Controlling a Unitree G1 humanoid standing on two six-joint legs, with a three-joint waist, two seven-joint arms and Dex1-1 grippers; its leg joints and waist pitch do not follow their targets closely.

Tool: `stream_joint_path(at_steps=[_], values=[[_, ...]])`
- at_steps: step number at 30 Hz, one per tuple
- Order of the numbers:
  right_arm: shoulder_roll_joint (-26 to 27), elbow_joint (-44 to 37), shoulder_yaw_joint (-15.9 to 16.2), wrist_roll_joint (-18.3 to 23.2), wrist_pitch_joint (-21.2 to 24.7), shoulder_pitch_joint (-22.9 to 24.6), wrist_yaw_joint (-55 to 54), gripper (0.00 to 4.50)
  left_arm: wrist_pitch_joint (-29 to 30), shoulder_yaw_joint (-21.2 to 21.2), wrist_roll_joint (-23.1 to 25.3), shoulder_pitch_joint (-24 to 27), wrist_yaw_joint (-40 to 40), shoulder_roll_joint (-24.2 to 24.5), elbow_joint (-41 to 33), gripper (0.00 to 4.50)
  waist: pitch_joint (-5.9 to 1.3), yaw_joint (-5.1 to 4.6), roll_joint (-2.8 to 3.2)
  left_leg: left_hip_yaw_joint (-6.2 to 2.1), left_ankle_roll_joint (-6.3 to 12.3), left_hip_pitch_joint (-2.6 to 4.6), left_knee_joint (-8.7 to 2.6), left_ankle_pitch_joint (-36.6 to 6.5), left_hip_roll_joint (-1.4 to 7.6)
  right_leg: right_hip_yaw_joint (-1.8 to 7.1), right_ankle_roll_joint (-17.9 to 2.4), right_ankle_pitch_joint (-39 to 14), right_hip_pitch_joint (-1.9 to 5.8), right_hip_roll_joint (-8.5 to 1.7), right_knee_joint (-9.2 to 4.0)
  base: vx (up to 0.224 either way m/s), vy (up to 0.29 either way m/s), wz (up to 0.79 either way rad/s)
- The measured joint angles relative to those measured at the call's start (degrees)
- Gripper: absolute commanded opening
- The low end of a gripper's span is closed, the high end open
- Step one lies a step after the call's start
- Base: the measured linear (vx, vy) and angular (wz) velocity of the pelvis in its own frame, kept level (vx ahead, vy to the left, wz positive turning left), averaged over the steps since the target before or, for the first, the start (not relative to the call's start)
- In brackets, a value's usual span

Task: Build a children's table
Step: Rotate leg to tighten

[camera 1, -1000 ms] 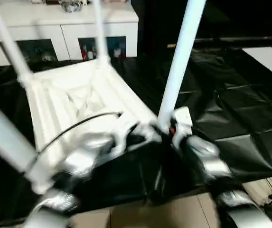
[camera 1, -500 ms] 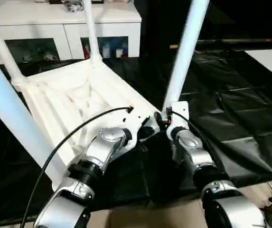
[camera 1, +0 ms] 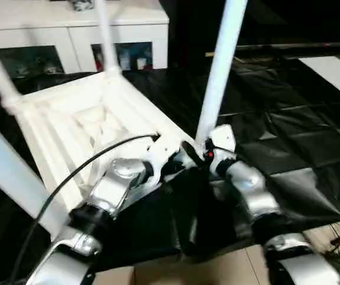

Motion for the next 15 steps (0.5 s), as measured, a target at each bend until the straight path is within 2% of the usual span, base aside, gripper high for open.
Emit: stream_joint_path(at_steps=[7,9,13,14,15], values=[[-2.25,-0.69,-0.73,0.87,-0.49,0.84,3.02,3.86,2.37,0.55,0.02,0.29,0.63,0.6,-0.95,0.94,-0.03,-0.54,0.07,0.03,-0.01,0.17,-0.03,0.0,-0.01,0.07,0.02,0.0,0.06,0.01,0.06,0.0,0.0,0.0],[-2.37,-0.95,-0.88,0.95,-0.48,0.91,3.72,3.86,3.07,0.56,0.0,0.36,0.36,0.73,-1.54,0.61,-0.03,-0.56,0.07,0.03,-0.01,0.15,-0.04,0.0,0.0,0.06,0.02,-0.01,0.04,0.02,0.05,0.0,0.0,0.0],[-3.67,-1.33,-0.7,1.24,-0.17,0.95,7.04,3.86,4.19,0.56,-0.72,0.53,-1.15,1.16,-2.39,0.46,-0.03,-0.55,0.07,0.03,0.01,0.05,-0.07,-0.03,-0.01,0.05,0.02,-0.01,0.03,0.02,-0.1,0.0,0.0,0.0],[-3.94,-1.33,-0.67,1.53,0.09,1.0,7.79,3.86,4.26,0.55,-0.78,0.57,-1.34,1.22,-2.53,0.18,-0.03,-0.55,0.07,0.03,0.02,0.04,-0.08,-0.03,-0.01,0.04,0.02,-0.01,0.03,0.02,-0.13,0.0,0.0,0.0],[-4.39,-1.38,-0.45,2.04,0.33,1.21,9.37,3.86,4.34,0.42,-0.97,0.71,-1.7,1.38,-2.82,0.13,-0.03,-0.55,0.08,0.03,0.02,0.04,-0.12,-0.03,0.0,0.03,0.01,-0.01,0.03,0.02,-0.18,0.0,0.0,0.0]])
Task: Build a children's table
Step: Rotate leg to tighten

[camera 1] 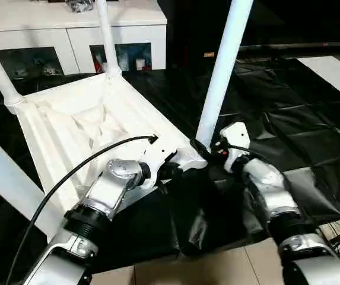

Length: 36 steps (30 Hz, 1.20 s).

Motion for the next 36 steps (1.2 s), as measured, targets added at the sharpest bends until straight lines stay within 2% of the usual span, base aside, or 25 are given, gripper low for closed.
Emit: stream_joint_path(at_steps=[7,12,19,22,24,25,29,31,36], values=[[-3.55,-2.13,3.02,0.89,3.55,4.91,12.54,3.86,-0.88,-1.02,-1.31,3.12,-7.01,3.44,-4.43,0.02,-0.02,0.56,0.18,0.01,0.01,0.04,-0.15,0.02,0.0,-0.04,-0.03,0.0,0.05,0.0,-0.11,0.0,0.0,0.0],[-4.18,-2.8,3.61,1.03,3.33,4.94,15.11,3.86,-4.41,-2.24,-1.51,4.94,-11.2,5.89,-6.07,0.02,-0.02,0.7,0.18,0.01,0.0,0.23,-0.12,0.01,-0.01,-0.01,-0.02,0.0,0.28,-0.02,-0.14,0.0,0.0,0.0],[-4.42,-4.98,3.87,1.62,4.79,5.59,17.94,3.86,-4.28,-2.33,-2.07,5.21,-12.89,6.76,-6.54,0.02,-0.02,0.98,0.19,0.01,0.0,0.19,-0.14,0.01,-0.03,-0.01,-0.02,0.0,0.3,-0.03,-0.18,0.0,0.0,0.0],[-4.35,-4.84,3.84,1.73,4.79,5.67,18.01,3.47,-4.48,-2.33,-2.06,5.22,-12.92,6.77,-6.53,0.0,-0.02,1.02,0.19,0.01,0.0,0.2,-0.14,0.02,-0.03,-0.01,-0.02,0.0,0.3,-0.03,-0.18,0.0,0.0,0.0],[-4.18,-4.84,3.78,2.53,4.85,5.67,18.19,3.38,-4.58,-2.33,-2.07,5.24,-13.1,6.84,-6.53,0.0,-0.02,1.02,0.19,0.01,0.0,0.2,-0.14,0.02,-0.03,-0.01,-0.02,0.0,0.3,-0.03,-0.18,0.0,0.0,0.0],[-4.1,-4.84,3.78,2.68,4.88,5.67,18.32,3.16,-4.59,-2.33,-2.07,5.25,-13.21,6.85,-6.54,0.0,-0.02,1.05,0.19,0.01,0.0,0.19,-0.14,0.02,-0.03,-0.01,-0.02,0.0,0.3,-0.03,-0.18,0.0,0.0,0.0],[-3.93,-4.84,3.77,2.81,5.2,5.67,18.58,3.03,-4.52,-2.33,-2.08,5.26,-13.28,6.84,-6.55,0.0,-0.02,1.13,0.19,0.01,0.0,0.2,-0.14,0.01,-0.03,-0.01,-0.02,0.0,0.3,-0.03,-0.18,0.0,0.0,0.0],[-3.86,-4.85,3.69,2.87,5.39,5.67,18.64,2.77,-4.4,-2.33,-2.08,5.28,-13.28,6.83,-6.55,0.0,-0.02,1.13,0.18,0.01,0.0,0.2,-0.14,0.02,-0.03,-0.01,-0.02,0.0,0.3,-0.03,-0.18,0.0,0.0,0.0],[-3.85,-4.85,3.68,2.91,5.43,5.67,18.71,2.69,-4.17,-2.31,-2.18,5.3,-13.28,6.84,-6.65,0.0,-0.02,1.13,0.18,0.01,0.0,0.2,-0.14,0.01,-0.03,-0.01,-0.02,0.0,0.3,-0.03,-0.18,0.0,0.0,0.0]])
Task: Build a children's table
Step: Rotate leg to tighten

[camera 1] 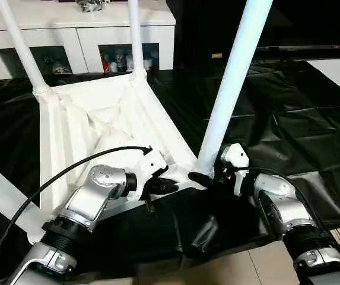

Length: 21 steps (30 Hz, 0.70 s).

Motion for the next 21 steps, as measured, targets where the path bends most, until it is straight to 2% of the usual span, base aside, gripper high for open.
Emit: stream_joint_path(at_steps=[8,10,13,16,21], values=[[0.27,0.05,-0.09,0.2,0.23,0.0,-0.27,2.67,0.21,0.21,-0.02,0.18,0.11,-0.36,-0.21,0.0,0.0,-0.06,0.0,0.0,0.0,0.0,-0.01,0.0,0.0,0.0,0.0,0.0,0.0,0.0,0.0,0.0,0.0,0.0],[1.54,0.97,-1.02,0.02,0.01,-0.02,-3.39,2.67,0.05,0.79,0.17,-0.46,1.92,-1.59,1.08,0.0,0.0,-0.16,0.0,0.01,0.0,0.07,0.03,0.01,0.0,0.02,0.0,0.0,0.06,0.0,0.01,0.0,0.0,0.0],[3.94,4.27,-2.61,-0.8,-1.23,-1.16,-11.86,2.67,-0.62,1.62,1.11,-2.64,6.83,-5.1,5.25,0.0,-0.05,-0.31,0.08,0.02,0.0,0.19,0.11,0.01,-0.09,0.15,0.04,-0.02,0.19,-0.03,0.01,0.0,0.0,0.0],[9.21,8.99,-6.36,-1.51,-1.07,-4.07,-26.35,2.67,-1.17,2.92,2.16,-6.51,14.29,-10.41,11.91,0.0,-0.03,-0.53,0.11,0.01,0.0,0.1,0.22,0.01,-0.1,0.19,0.32,-0.19,0.17,-0.04,-0.07,0.0,0.0,0.0],[13.83,11.77,-7.36,-3.73,1.22,-7.47,-42.36,2.67,-1.2,3.56,2.74,-10.14,21.34,-14.93,17.98,0.0,-0.09,-0.48,0.15,0.01,0.0,0.09,0.21,0.0,-0.14,0.2,0.31,-0.18,0.31,-0.04,-0.29,0.0,0.0,0.0]])
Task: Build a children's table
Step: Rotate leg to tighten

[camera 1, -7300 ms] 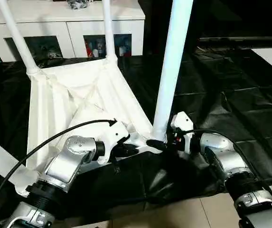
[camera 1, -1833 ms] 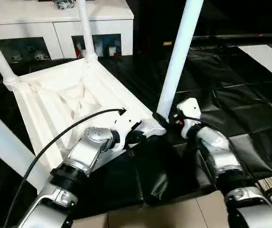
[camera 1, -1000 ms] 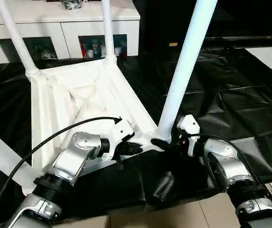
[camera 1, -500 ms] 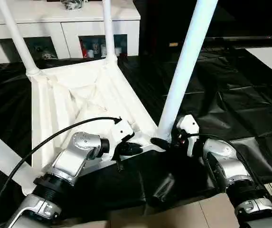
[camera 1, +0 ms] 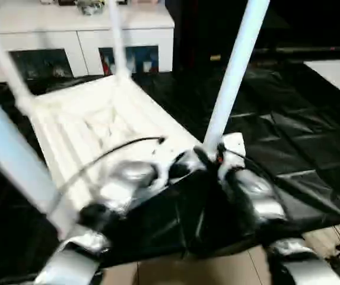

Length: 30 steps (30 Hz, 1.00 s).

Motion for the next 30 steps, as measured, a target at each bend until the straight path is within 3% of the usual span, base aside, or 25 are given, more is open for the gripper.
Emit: stream_joint_path(at_steps=[4,9,12,18,23,30], values=[[1.82,3.55,-0.4,-1.22,0.82,-3.16,-7.82,2.67,-1.75,0.53,0.72,-2.08,2.57,-1.92,4.01,0.0,-0.1,0.15,0.02,0.0,0.0,0.01,-0.03,0.0,-0.02,0.01,0.0,0.0,0.06,-0.02,-0.01,0.0,0.0,0.0],[2.24,4.7,-1.48,-1.27,-0.03,-3.62,-8.97,2.67,-3.08,0.79,1.0,-2.74,3.0,-2.68,6.2,0.0,-0.22,0.43,0.12,0.0,0.01,0.02,-0.12,0.0,-0.02,0.01,0.01,-0.01,0.12,-0.02,-0.02,0.0,0.0,0.0],[2.41,4.7,-3.01,0.07,-0.47,-3.54,-7.09,3.37,-3.82,0.87,1.06,-2.96,3.02,-2.76,6.9,0.0,-0.22,0.55,0.12,0.0,0.01,0.03,-0.18,0.0,-0.02,-0.01,0.03,-0.02,0.12,-0.02,-0.03,0.0,0.0,0.0],[3.65,4.7,-2.15,0.82,-2.4,-3.13,-3.53,3.8,-5.01,2.01,1.86,-3.37,5.29,-1.78,7.5,0.0,-0.18,-0.82,0.07,-0.02,0.01,-0.02,-0.31,0.0,0.0,-0.08,0.07,-0.04,-0.02,0.0,-0.05,0.0,0.0,0.0],[0.77,3.83,-0.47,-0.25,-3.64,-1.87,2.09,3.8,-6.25,1.62,1.92,-1.2,3.12,-0.05,4.5,0.0,-0.19,-0.91,0.09,-0.02,0.0,-0.05,-0.55,0.0,0.02,-0.11,0.06,-0.04,-0.08,0.02,-0.04,0.0,0.0,0.0],[-8.83,-2.8,2.74,0.84,-3.42,1.08,23.06,3.8,-8.29,0.88,0.0,4.31,-5.97,5.3,-3.75,0.0,-0.17,-0.15,0.15,0.0,0.02,-0.11,-0.77,0.0,0.14,-0.3,-0.14,0.0,-0.16,0.07,-0.04,0.0,0.0,0.0]])
